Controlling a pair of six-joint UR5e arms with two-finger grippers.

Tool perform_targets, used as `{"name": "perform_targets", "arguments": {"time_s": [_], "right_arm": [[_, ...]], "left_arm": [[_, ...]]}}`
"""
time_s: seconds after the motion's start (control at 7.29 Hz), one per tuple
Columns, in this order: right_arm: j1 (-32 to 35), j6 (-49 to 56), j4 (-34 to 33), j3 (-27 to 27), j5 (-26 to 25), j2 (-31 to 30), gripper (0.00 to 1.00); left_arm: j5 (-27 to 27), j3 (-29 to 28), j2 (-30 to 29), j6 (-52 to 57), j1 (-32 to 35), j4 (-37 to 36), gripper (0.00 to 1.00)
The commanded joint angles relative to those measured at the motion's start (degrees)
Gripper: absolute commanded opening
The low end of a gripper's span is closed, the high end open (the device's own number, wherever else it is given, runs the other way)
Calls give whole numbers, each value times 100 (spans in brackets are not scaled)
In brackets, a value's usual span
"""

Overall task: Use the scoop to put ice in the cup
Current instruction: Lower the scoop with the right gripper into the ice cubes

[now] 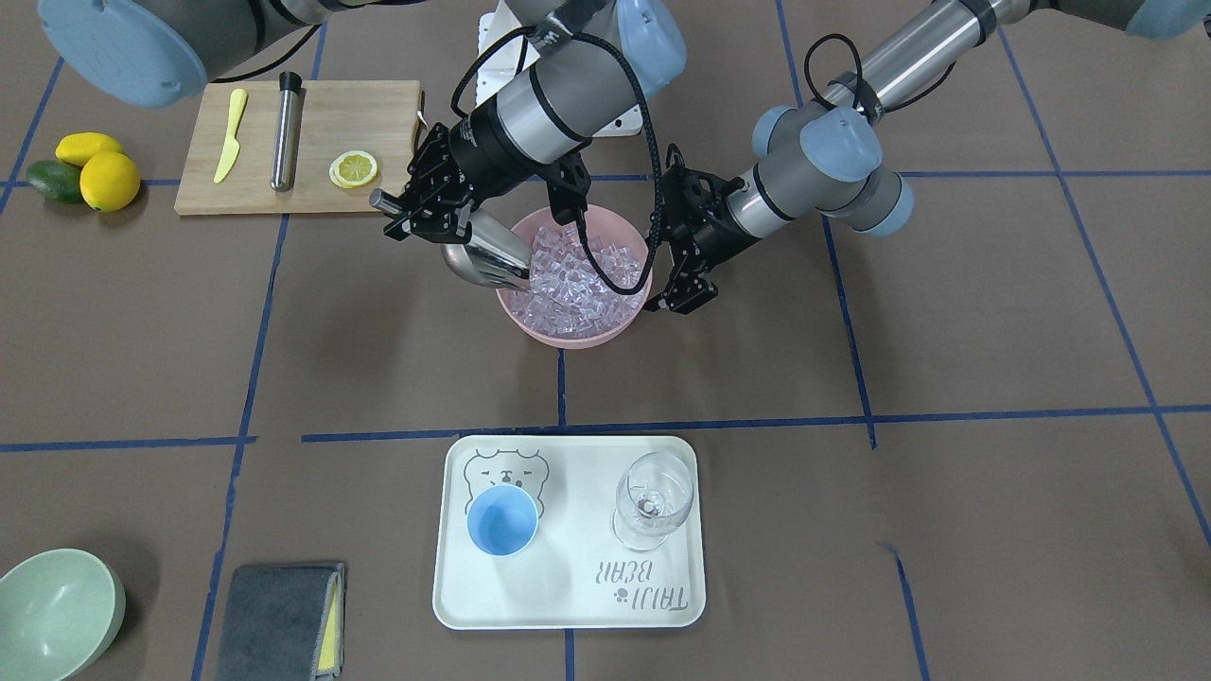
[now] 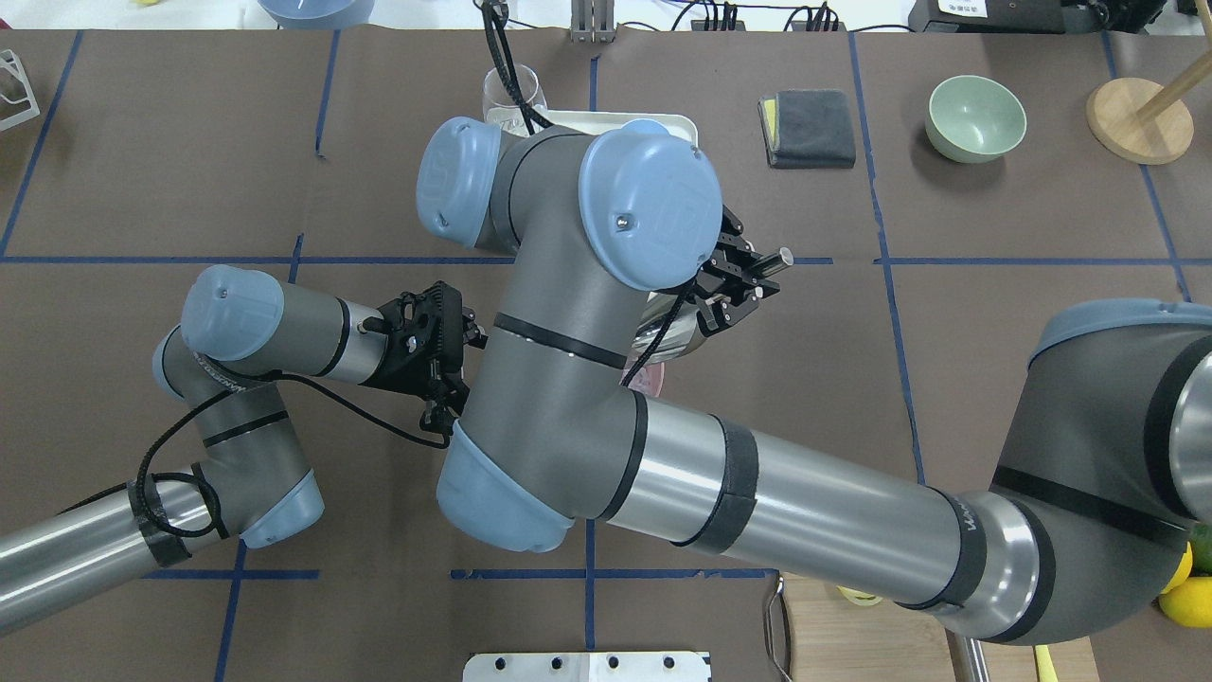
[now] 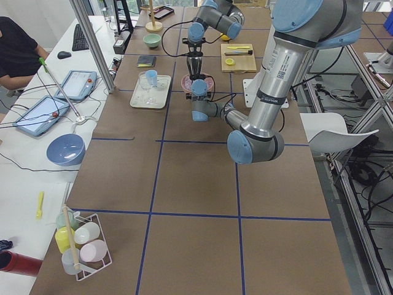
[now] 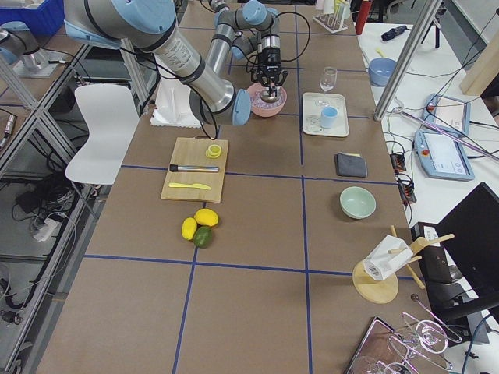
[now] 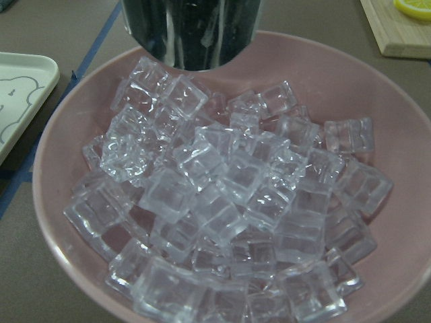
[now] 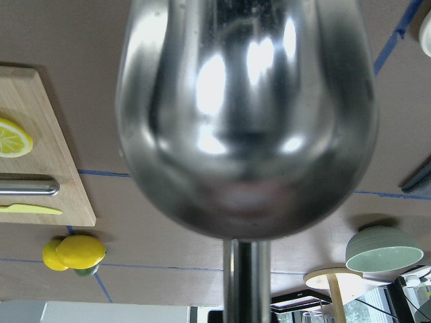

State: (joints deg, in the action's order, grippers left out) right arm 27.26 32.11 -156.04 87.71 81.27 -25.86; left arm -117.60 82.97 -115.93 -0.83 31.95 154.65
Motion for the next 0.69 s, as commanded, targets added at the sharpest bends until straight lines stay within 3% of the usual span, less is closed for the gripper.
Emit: {"name": "perform_targets", "arguments": {"time_s": [0.0, 0.41, 0.55], "right_arm": [[-150, 33, -93, -61, -111, -25, 0], [-168, 41, 38, -96, -111, -42, 0], [-185, 24, 361, -105, -111, -129, 0]], "left_arm": [[0, 0, 0, -22, -5, 12, 88], [0, 0, 0, -22, -5, 12, 88], [0, 0, 0, -22, -5, 12, 88]]}}
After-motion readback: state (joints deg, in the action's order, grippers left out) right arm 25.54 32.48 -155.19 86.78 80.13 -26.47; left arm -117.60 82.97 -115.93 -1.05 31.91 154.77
